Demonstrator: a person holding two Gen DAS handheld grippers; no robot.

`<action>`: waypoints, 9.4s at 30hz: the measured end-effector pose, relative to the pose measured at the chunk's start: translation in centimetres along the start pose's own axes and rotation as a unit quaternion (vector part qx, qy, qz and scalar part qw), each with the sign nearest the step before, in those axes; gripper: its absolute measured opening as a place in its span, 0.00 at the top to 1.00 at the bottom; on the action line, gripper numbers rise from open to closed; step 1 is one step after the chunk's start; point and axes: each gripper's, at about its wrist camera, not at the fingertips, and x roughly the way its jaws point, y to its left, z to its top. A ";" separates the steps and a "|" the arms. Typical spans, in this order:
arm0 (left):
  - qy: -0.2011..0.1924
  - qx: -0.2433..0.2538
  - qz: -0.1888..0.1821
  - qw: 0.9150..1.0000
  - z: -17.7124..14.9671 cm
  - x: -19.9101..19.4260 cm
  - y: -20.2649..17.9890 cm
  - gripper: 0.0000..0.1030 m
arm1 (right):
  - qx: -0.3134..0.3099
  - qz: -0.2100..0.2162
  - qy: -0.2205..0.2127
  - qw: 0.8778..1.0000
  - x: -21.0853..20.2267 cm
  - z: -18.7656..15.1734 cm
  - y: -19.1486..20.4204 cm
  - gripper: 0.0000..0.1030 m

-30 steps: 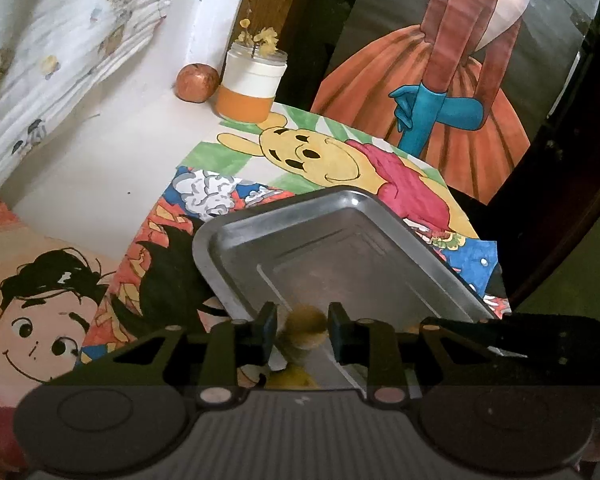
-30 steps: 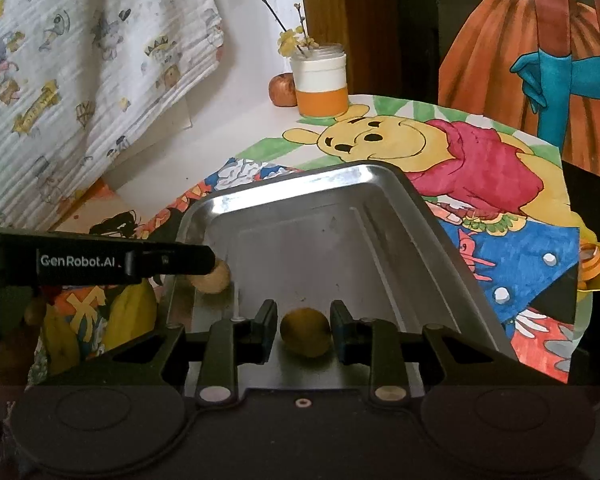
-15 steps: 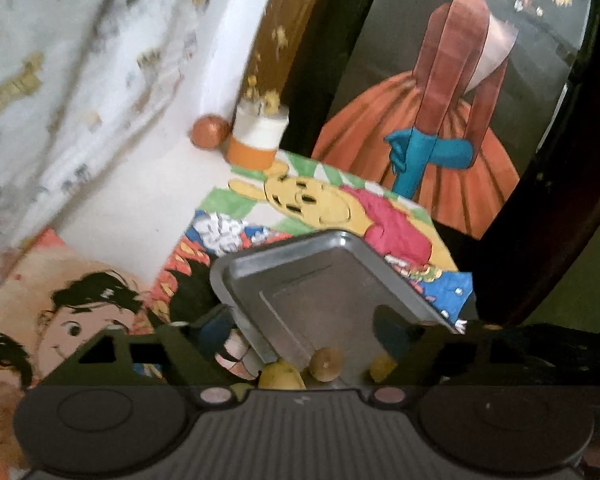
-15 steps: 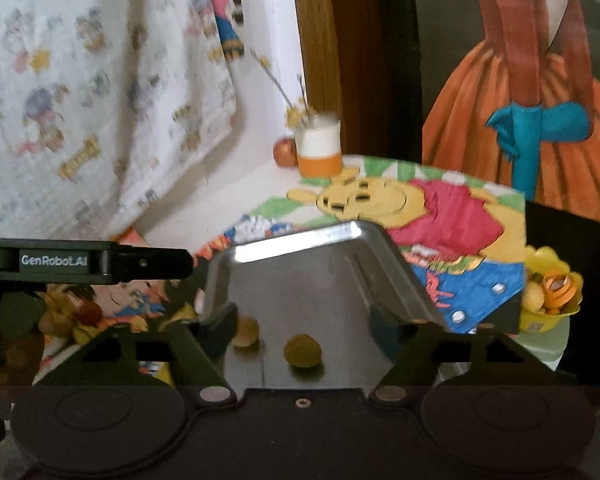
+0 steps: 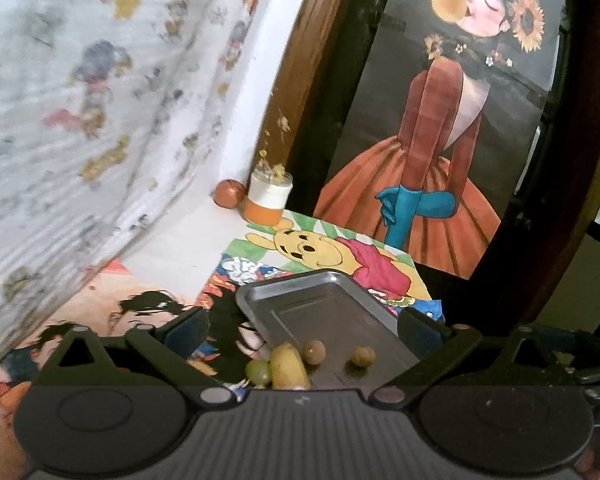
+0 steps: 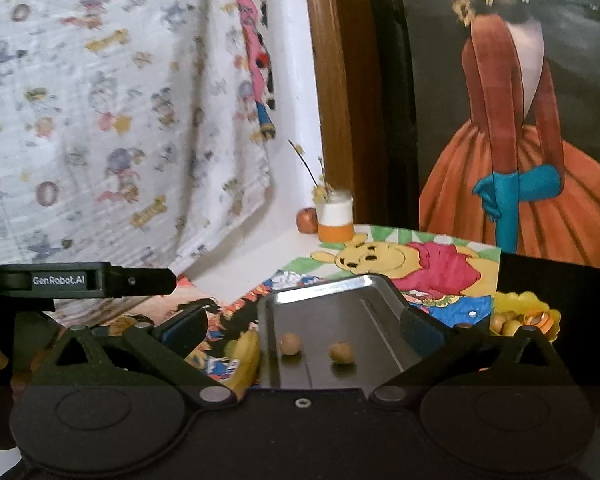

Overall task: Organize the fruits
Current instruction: 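Lift both tools away from the tray back over the fruits, then grasp the large pale speckled fruit with the left tool while the right tool grasps a red tomato, then carry the speckled fruit and red tomato onto the tray and open both tools, then withdraw both tools from the tray toward the remaining fruits, then grasp the yellow banana with the left tool and lift it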

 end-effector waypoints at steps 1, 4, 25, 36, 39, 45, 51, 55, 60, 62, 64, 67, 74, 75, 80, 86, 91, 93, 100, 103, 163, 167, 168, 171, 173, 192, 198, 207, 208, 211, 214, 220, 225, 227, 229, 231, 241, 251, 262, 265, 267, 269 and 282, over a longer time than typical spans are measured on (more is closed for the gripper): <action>-0.006 0.001 0.004 1.000 -0.4 -0.8 0.1 0.00 | -0.002 0.001 -0.004 1.000 -0.6 -0.2 0.4 0.01; -0.015 0.007 0.012 1.000 -1.7 -2.7 0.3 0.00 | 0.004 0.009 -0.008 1.000 -2.0 -1.3 1.4 0.01; -0.001 0.015 0.049 0.999 -9.4 -9.0 3.9 0.00 | 0.047 0.005 0.068 0.997 -3.0 -9.8 7.6 0.01; 0.026 -0.015 0.080 0.996 -11.5 -10.0 7.2 0.00 | 0.023 0.020 0.112 0.993 -1.1 -11.6 10.2 0.01; 0.030 -0.019 0.083 0.996 -11.8 -10.2 8.1 0.00 | 0.017 0.030 0.117 0.993 -0.1 -11.3 10.8 0.01; 0.026 -0.039 0.102 0.994 -11.7 -10.5 9.9 0.00 | 0.006 0.046 0.124 0.991 2.1 -10.5 11.9 0.01; 0.016 -0.051 0.142 0.988 -11.2 -10.6 12.0 0.00 | 0.000 0.066 0.136 0.989 4.8 -9.8 13.0 0.01; 0.020 -0.050 0.160 0.986 -10.8 -9.8 13.6 0.00 | 0.008 0.071 0.134 0.988 6.5 -9.0 13.5 0.01; 0.026 -0.054 0.166 0.984 -10.3 -8.3 15.1 0.00 | 0.034 0.061 0.140 0.988 8.9 -9.0 13.6 0.02; 0.027 -0.052 0.165 0.985 -10.1 -7.7 15.4 0.00 | 0.042 0.050 0.141 0.988 9.6 -9.2 13.6 0.04; 0.027 -0.051 0.164 0.985 -10.0 -7.1 15.6 0.00 | 0.042 0.041 0.138 0.989 10.0 -9.4 13.7 0.06; 0.028 -0.049 0.162 0.985 -9.9 -6.4 15.9 0.00 | 0.041 0.031 0.133 0.990 10.6 -9.6 13.9 0.07; 0.018 -0.036 0.157 0.987 -10.1 -5.7 15.6 0.01 | 0.016 0.016 0.139 0.990 11.4 -9.8 14.9 0.06; 0.018 -0.034 0.156 0.987 -10.2 -5.7 15.5 0.02 | 0.020 0.018 0.139 0.990 11.4 -9.8 14.9 0.07; 0.015 -0.028 0.150 0.988 -10.4 -5.7 15.0 0.09 | 0.025 0.020 0.137 0.990 11.5 -9.8 14.8 0.13; 0.010 -0.039 0.151 0.988 -10.3 -6.0 15.4 0.17 | 0.029 0.015 0.133 0.991 11.4 -9.7 14.7 0.21; 0.010 -0.039 0.150 0.988 -10.3 -5.8 15.3 0.30 | 0.028 0.014 0.133 0.991 11.6 -9.7 14.7 0.26; 0.012 -0.036 0.143 0.989 -10.3 -5.6 15.1 0.37 | 0.029 0.015 0.132 0.991 11.7 -9.7 14.7 0.28; 0.017 -0.029 0.131 0.991 -10.3 -5.0 14.7 0.47 | 0.021 0.017 0.133 0.991 11.9 -9.5 15.1 0.46; 0.017 -0.026 0.129 0.991 -10.4 -4.9 14.7 0.47 | 0.012 0.017 0.134 0.991 11.9 -9.6 15.4 0.49; 0.100 0.037 -0.040 0.994 -4.9 9.6 -4.1 0.47 | 0.094 -0.098 0.087 0.987 7.0 -8.6 -2.0 0.71; 0.110 0.044 -0.041 0.992 -5.2 10.7 -4.5 0.47 | 0.094 -0.098 0.089 0.987 7.3 -8.7 -2.3 0.71; 0.112 0.046 -0.041 0.992 -5.4 10.9 -4.6 0.47 | 0.094 -0.099 0.089 0.987 7.3 -8.7 -2.3 0.71; 0.116 0.049 -0.041 0.991 -5.6 11.2 -4.7 0.47 | 0.092 -0.099 0.089 0.987 7.5 -8.8 -2.2 0.71; 0.119 0.050 -0.040 0.991 -5.7 11.4 -4.7 0.47 | 0.092 -0.099 0.089 0.987 7.5 -8.7 -2.2 0.70; 0.107 0.039 -0.040 0.993 -5.3 11.0 -4.4 0.43 | 0.092 -0.102 0.079 0.987 6.5 -8.7 -2.0 0.61; 0.084 0.036 -0.037 0.995 -4.4 9.0 -4.4 0.35 | 0.093 -0.102 0.063 0.988 5.1 -8.2 -1.6 0.46; 0.046 0.020 -0.014 0.999 -3.7 4.9 -3.3 0.10 | 0.090 -0.094 0.026 0.991 2.5 -7.2 -0.1 0.20; 0.040 0.017 -0.011 0.999 -3.6 4.4 -3.1 0.06 | 0.088 -0.093 0.022 0.992 2.2 -7.1 0.1 0.17; 0.026 0.007 -0.003 1.000 -3.5 2.8 -2.4 0.01 | 0.085 -0.090 0.010 0.992 1.2 -6.7 0.8 0.09; 0.014 -0.001 0.005 1.000 -3.5 1.3 -1.7 0.00 | 0.082 -0.085 0.000 0.993 0.5 -6.6 1.6 0.04; -0.002 -0.009 0.025 1.000 -4.1 -1.7 -0.1 0.00 | 0.074 -0.078 -0.014 0.994 -1.1 -6.5 3.6 0.01; -0.014 -0.013 0.044 0.999 -4.9 -4.5 1.7 0.00 | 0.072 -0.076 -0.018 0.994 -2.2 -6.7 5.2 0.01; -0.015 -0.017 0.049 0.999 -5.3 -5.4 2.4 0.00 | 0.069 -0.074 -0.016 0.995 -2.6 -6.9 5.9 0.01; -0.015 -0.021 0.054 0.998 -5.7 -6.2 3.3 0.00 | 0.065 -0.074 -0.013 0.995 -2.8 -7.2 6.6 0.01; -0.012 -0.025 0.060 0.998 -6.2 -6.9 4.2 0.00 | 0.063 -0.073 -0.008 0.995 -2.9 -7.4 7.2 0.01; 0.016 -0.053 0.090 0.994 -8.6 -8.8 8.5 0.00 | 0.046 -0.062 0.040 0.996 -2.5 -9.6 9.4 0.01; 0.044 -0.050 0.102 0.993 -10.2 -9.0 10.1 0.00 | 0.041 -0.051 0.087 0.994 -1.1 -11.4 10.4 0.01; 0.067 0.010 0.093 0.993 -10.3 -7.7 9.1 0.00 | 0.029 -0.054 0.105 0.993 0.4 -12.1 10.0 0.01; 0.067 0.039 0.089 0.993 -9.9 -7.2 8.3 0.00 | 0.021 -0.058 0.105 0.993 0.7 -12.1 9.7 0.01; 0.063 0.055 0.086 0.993 -9.5 -6.7 7.7 0.00 | 0.012 -0.062 0.102 0.993 0.9 -12.0 9.4 0.01; 0.060 0.066 0.083 0.993 -9.0 -6.2 7.2 0.00 | 0.002 -0.065 0.102 0.993 1.1 -11.9 9.2 0.01; 0.079 0.181 0.035 0.980 -6.5 -0.6 1.8 0.00 | -0.025 -0.028 0.114 0.993 2.3 -11.7 7.1 0.19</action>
